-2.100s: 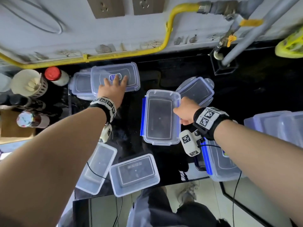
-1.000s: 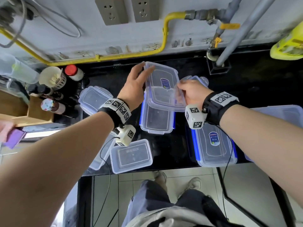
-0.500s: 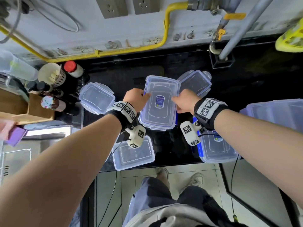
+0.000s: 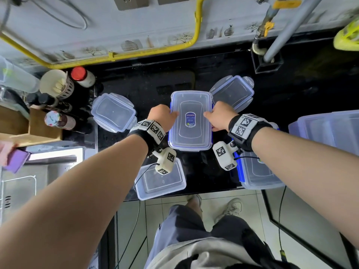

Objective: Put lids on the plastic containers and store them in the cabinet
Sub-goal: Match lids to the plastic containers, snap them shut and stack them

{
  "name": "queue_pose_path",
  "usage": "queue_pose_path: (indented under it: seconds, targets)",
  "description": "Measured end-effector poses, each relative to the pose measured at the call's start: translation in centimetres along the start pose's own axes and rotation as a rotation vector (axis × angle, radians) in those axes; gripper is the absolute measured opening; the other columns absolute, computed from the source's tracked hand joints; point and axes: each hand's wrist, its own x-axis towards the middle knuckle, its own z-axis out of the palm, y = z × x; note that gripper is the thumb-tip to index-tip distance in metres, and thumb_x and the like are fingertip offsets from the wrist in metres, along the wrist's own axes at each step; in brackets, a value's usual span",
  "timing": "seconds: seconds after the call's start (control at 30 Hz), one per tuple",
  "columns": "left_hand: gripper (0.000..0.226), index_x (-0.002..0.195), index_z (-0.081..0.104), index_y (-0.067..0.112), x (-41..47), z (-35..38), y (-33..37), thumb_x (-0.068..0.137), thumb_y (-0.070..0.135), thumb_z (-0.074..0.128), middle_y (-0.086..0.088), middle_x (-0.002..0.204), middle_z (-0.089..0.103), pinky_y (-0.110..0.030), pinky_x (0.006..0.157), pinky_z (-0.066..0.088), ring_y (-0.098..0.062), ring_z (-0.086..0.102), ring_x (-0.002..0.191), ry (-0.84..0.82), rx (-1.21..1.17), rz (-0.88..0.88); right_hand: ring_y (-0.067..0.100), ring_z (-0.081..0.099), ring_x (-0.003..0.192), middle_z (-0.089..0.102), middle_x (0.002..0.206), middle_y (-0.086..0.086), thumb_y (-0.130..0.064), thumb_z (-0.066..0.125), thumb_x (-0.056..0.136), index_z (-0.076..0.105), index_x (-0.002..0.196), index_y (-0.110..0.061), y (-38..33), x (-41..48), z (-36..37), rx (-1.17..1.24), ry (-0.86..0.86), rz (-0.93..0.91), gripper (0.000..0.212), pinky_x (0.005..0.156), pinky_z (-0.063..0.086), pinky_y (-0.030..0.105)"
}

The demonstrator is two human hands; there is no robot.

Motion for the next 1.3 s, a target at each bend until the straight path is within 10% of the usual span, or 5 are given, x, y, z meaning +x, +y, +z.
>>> queue_pose_path:
  seconds: [0.23,0.43,0.87,1.13,1.3]
  targets:
    - [0.033,0.085,0.055,0.013,0.7,0.2,-0.2,0.102,0.040,0.051,-0.002,0.075,0.058,-0.030,0.052,0.037,-0.020,0.055,0.064,-0.070,-0.048,-0.004,0.039,0.067,0.119,0.063,0.123,0.016,-0.030,0.067,0.103,0.052,0.124,-0.002,0.2,0.5,0.0,0.203,-0.065,0.106,0.038,0.094,0.064,0.053]
    - [0.052,0.125,0.058,0.010,0.4,0.6,-0.9,0.096,0.053,0.059,-0.015,0.117,0.070,-0.052,0.095,0.061,-0.035,0.071,0.110,-0.163,-0.470,-0.147,0.026,0.069,0.110,0.066,0.135,0.015,-0.036,0.082,0.089,0.059,0.139,-0.015,2.0,0.7,-0.3,0.435,-0.227,0.233,0.058,0.085,0.061,0.038]
    - [0.039,0.084,0.058,0.012,-0.1,0.0,0.2,0.105,0.044,0.053,-0.009,0.085,0.069,-0.031,0.056,0.054,-0.023,0.070,0.069,-0.092,-0.113,-0.100,0.032,0.077,0.085,0.070,0.096,0.013,-0.032,0.075,0.097,0.062,0.109,-0.006,0.1,0.1,0.1,0.070,-0.028,0.079,0.031,0.071,0.067,0.037]
    - [0.043,0.091,0.064,0.002,-4.3,-2.7,5.5,0.106,0.039,0.049,-0.018,0.095,0.073,-0.044,0.086,0.063,-0.034,0.074,0.089,0.019,-0.236,-0.022,0.024,0.063,0.055,0.059,0.057,0.005,-0.039,0.065,0.101,0.051,0.065,-0.014,0.8,-2.5,-5.8,-0.097,0.111,-0.140,0.046,0.052,0.045,0.027]
    - [0.041,0.067,0.055,0.008,-9.5,-0.5,11.3,0.102,0.029,0.055,-0.011,0.073,0.066,-0.035,0.062,0.058,-0.029,0.067,0.068,0.135,-0.167,0.063,0.025,0.058,0.082,0.056,0.075,-0.002,-0.042,0.070,0.095,0.049,0.075,-0.007,5.7,-6.3,-11.5,-0.167,0.220,-0.196,0.046,0.068,0.041,0.031]
